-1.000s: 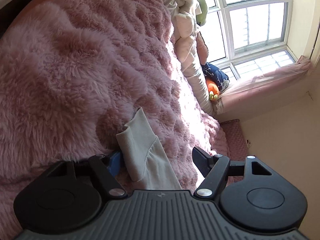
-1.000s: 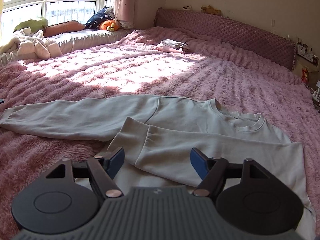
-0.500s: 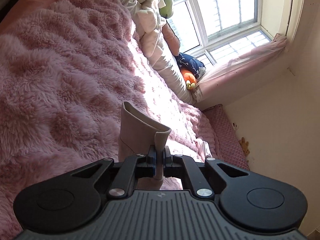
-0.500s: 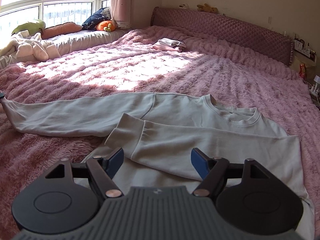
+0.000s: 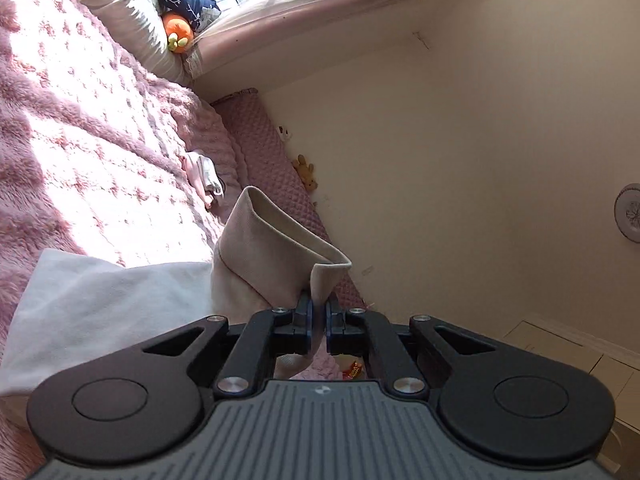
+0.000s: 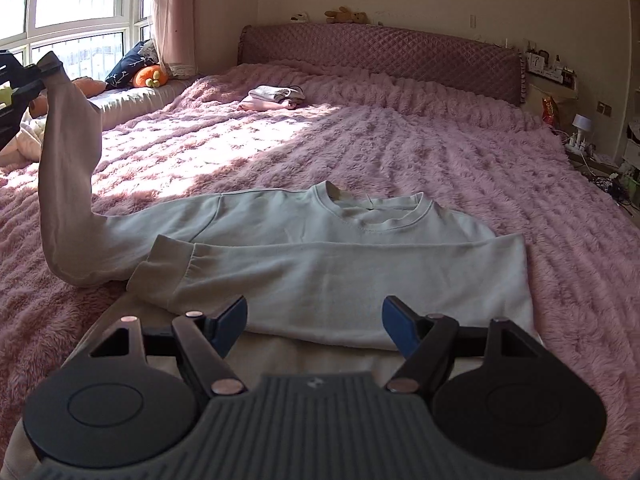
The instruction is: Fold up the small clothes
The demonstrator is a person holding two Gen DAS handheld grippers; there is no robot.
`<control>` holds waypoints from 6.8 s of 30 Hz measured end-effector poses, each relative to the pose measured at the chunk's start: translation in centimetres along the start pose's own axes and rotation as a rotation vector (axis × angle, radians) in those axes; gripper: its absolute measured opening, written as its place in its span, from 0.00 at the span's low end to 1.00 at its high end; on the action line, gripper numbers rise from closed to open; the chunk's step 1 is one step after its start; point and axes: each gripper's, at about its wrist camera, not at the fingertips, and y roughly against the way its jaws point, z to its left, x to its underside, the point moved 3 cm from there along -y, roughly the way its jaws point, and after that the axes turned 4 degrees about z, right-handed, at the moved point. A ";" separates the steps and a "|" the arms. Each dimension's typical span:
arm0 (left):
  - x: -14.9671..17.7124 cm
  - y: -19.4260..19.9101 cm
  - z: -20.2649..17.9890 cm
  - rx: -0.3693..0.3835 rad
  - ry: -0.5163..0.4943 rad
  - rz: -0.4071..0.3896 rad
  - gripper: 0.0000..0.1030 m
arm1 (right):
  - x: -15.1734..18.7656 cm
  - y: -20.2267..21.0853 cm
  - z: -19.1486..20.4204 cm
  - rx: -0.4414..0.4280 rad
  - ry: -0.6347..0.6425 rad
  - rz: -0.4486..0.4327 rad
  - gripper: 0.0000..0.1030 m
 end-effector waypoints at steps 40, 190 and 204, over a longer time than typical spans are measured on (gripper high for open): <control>9.9 -5.1 3.3 -0.466 -0.780 0.606 0.40 | 2.8 -6.9 -20.9 0.042 -0.568 0.030 0.67; 14.9 15.9 12.0 -0.377 0.102 0.852 0.84 | 23.3 13.7 -21.3 -0.375 -0.644 0.398 0.40; 15.6 15.9 9.8 -0.372 -0.016 0.862 0.08 | 21.8 14.6 -21.2 -0.410 -0.633 0.379 0.06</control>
